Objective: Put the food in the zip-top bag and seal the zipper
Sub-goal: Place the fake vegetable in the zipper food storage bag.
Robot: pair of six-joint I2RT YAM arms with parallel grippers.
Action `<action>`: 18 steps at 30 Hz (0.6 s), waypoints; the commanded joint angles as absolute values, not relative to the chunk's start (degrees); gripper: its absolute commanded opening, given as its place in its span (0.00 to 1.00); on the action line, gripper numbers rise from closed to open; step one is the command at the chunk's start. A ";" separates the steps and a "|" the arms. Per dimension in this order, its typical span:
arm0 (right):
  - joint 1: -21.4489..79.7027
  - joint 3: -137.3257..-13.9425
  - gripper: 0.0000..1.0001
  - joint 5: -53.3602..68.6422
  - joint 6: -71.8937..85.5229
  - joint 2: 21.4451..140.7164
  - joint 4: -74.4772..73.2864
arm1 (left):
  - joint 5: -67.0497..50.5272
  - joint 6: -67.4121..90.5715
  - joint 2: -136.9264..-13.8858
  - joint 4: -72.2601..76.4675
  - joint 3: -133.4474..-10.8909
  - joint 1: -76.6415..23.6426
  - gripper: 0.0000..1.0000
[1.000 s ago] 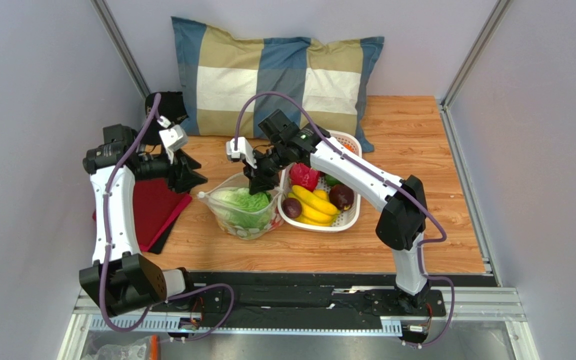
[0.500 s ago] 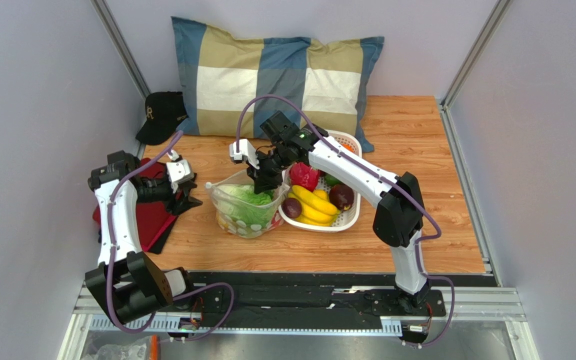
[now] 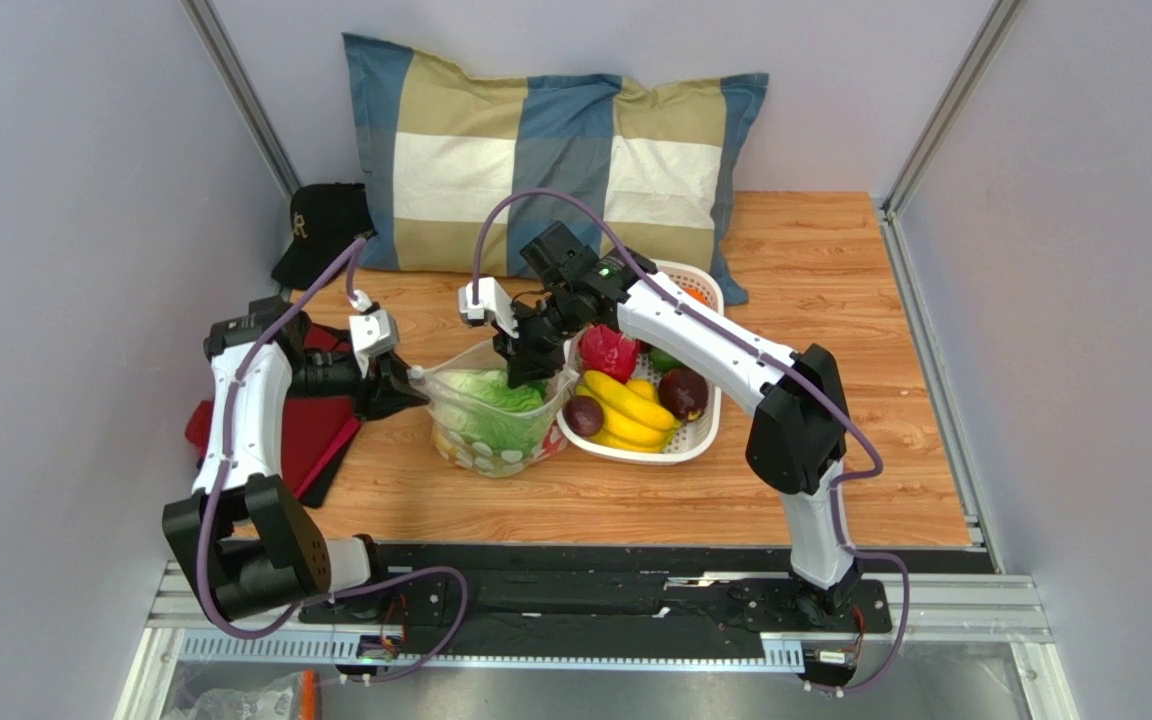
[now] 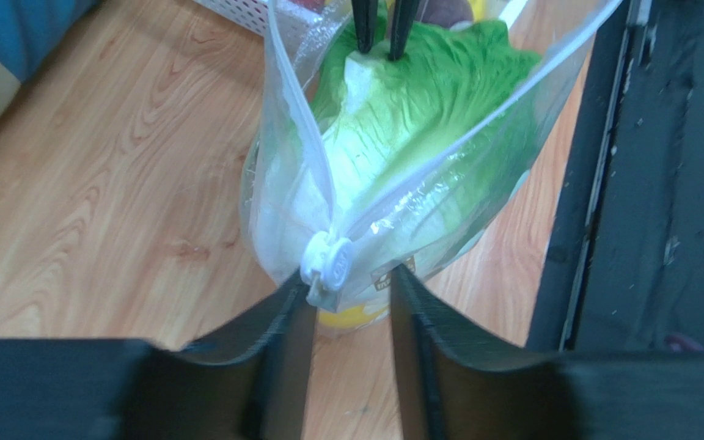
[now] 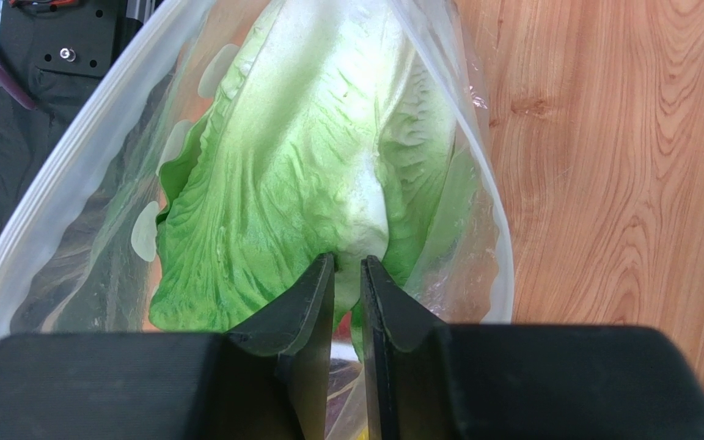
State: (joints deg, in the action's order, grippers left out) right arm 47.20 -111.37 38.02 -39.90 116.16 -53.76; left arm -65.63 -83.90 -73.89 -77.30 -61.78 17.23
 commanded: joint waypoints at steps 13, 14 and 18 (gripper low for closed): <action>44.38 -119.01 0.67 41.56 -29.89 108.73 -45.88 | -72.42 -77.00 -72.51 -78.93 -69.16 15.47 0.00; 44.38 -118.66 0.73 42.53 -29.27 107.42 -44.23 | -72.07 -75.69 -72.25 -78.66 -69.60 15.12 0.00; 44.65 -114.62 0.82 45.87 -23.57 104.95 -36.75 | -68.82 -72.07 -70.58 -76.46 -70.84 12.31 0.00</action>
